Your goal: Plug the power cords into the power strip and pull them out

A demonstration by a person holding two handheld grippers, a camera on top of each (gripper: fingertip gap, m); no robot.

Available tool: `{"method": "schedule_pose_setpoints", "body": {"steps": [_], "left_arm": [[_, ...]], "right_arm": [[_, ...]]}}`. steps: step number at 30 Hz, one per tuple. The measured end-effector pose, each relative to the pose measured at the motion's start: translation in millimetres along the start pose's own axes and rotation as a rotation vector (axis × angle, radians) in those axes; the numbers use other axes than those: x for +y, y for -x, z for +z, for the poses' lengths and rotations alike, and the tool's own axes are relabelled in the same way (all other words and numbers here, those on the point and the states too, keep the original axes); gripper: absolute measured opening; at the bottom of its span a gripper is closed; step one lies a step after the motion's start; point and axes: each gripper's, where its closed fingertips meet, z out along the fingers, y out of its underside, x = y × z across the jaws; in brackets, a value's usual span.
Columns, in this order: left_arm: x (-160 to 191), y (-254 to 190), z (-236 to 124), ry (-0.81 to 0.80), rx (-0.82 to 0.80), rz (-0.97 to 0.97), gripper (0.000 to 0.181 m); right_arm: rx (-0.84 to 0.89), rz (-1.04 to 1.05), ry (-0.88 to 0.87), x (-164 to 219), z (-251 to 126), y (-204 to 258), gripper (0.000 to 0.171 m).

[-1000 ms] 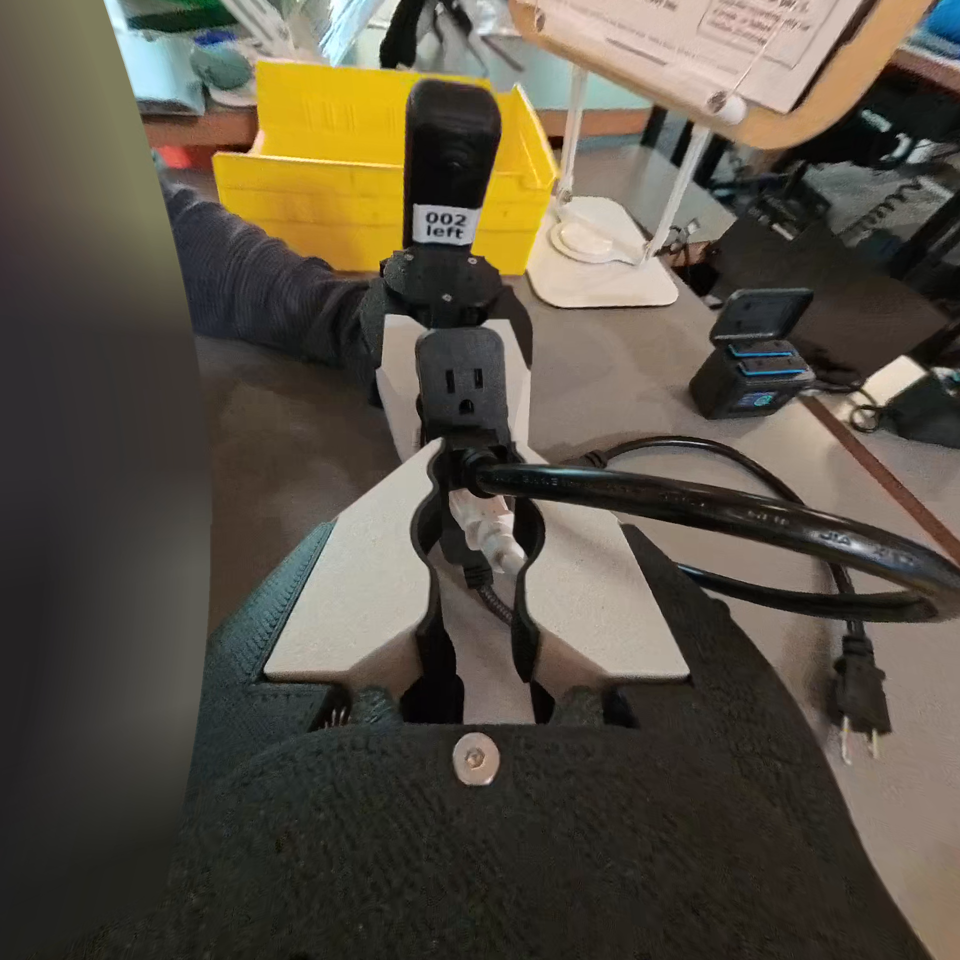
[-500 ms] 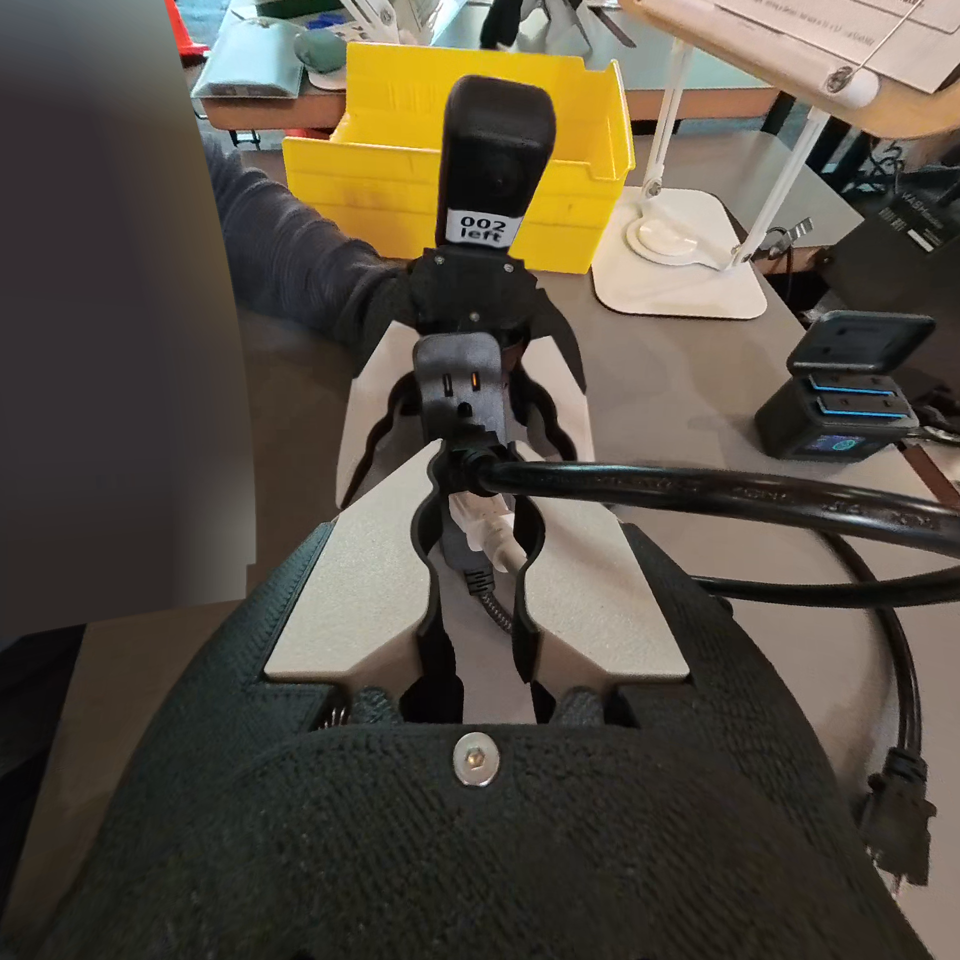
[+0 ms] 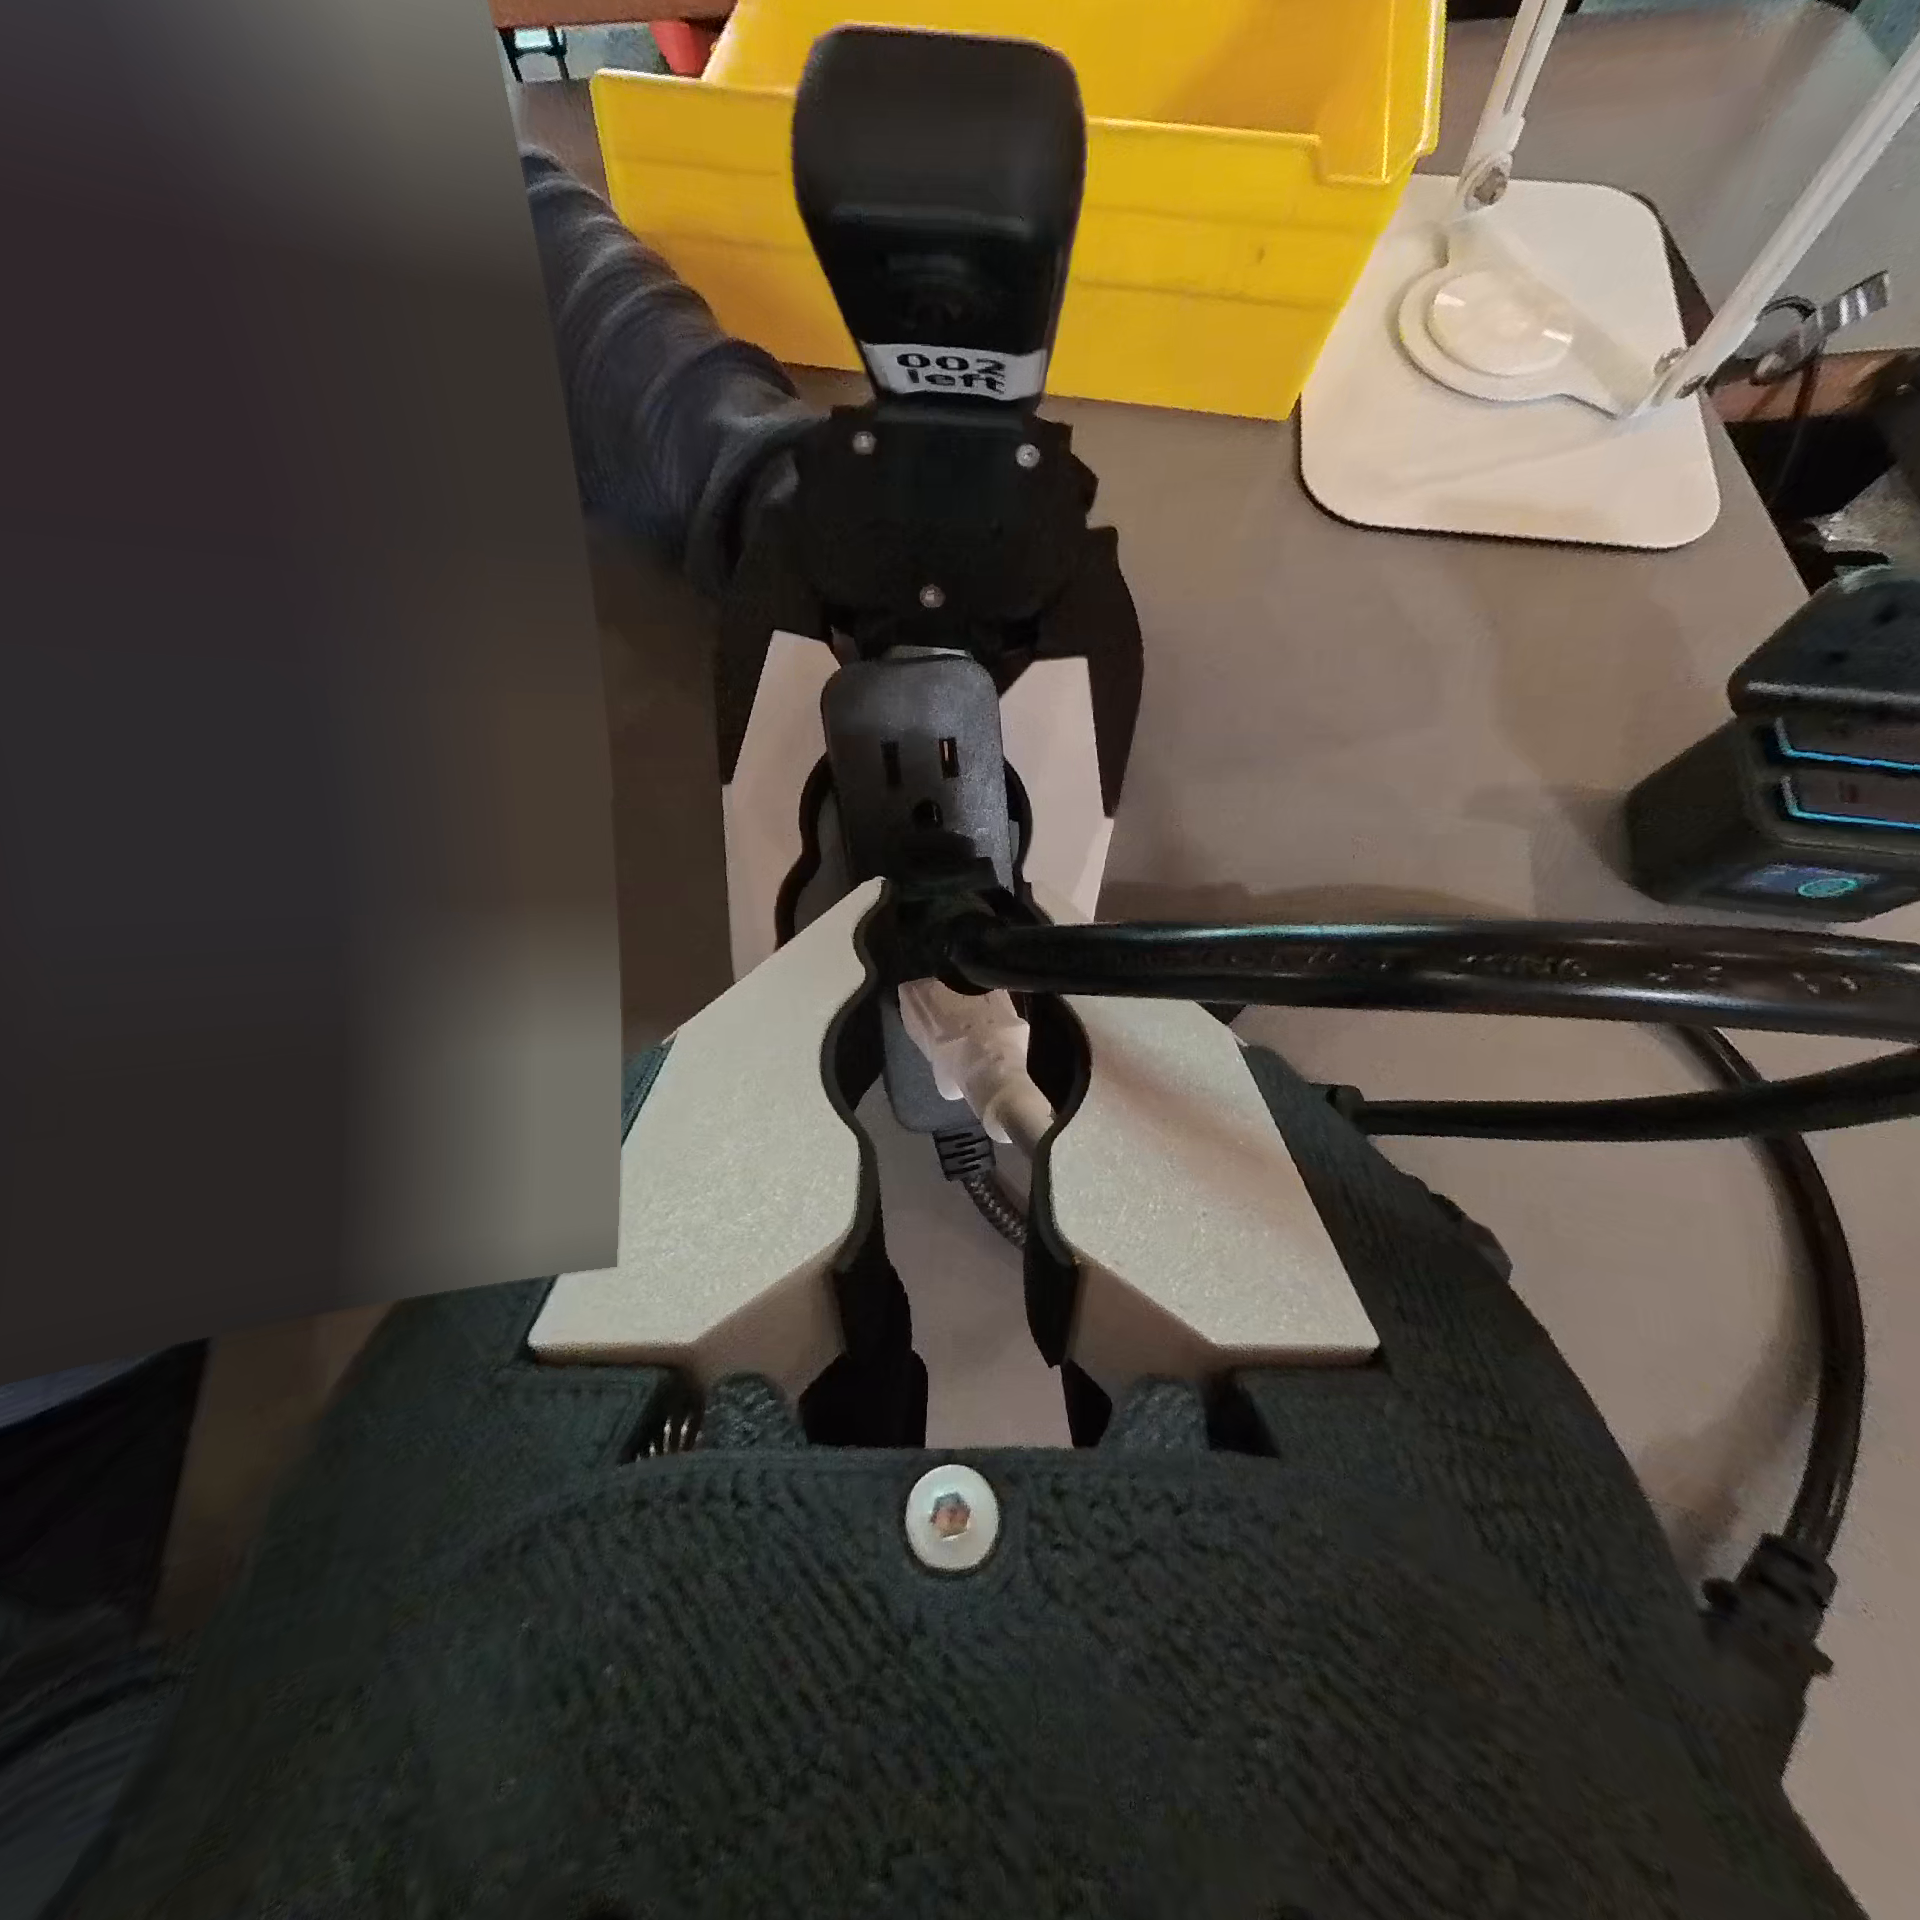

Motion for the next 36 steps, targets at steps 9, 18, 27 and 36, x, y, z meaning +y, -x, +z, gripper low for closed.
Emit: {"method": "schedule_pose_setpoints", "body": {"steps": [9,18,27,36], "left_arm": [[4,12,-1,0.022,-0.098,-0.079,0.082],[2,2,-5,-0.001,-0.052,-0.119,0.078],[13,3,2,0.085,-0.09,-0.094,0.084],[17,5,4,0.113,-0.096,-0.113,0.082]], "right_arm": [[0.047,-0.004,0.033,3,-1,-1,0.021],[0.06,-0.087,0.148,12,14,5,0.021],[0.035,-0.057,0.096,10,8,2,0.02],[0.031,-0.067,0.09,12,7,0,0.02]]}}
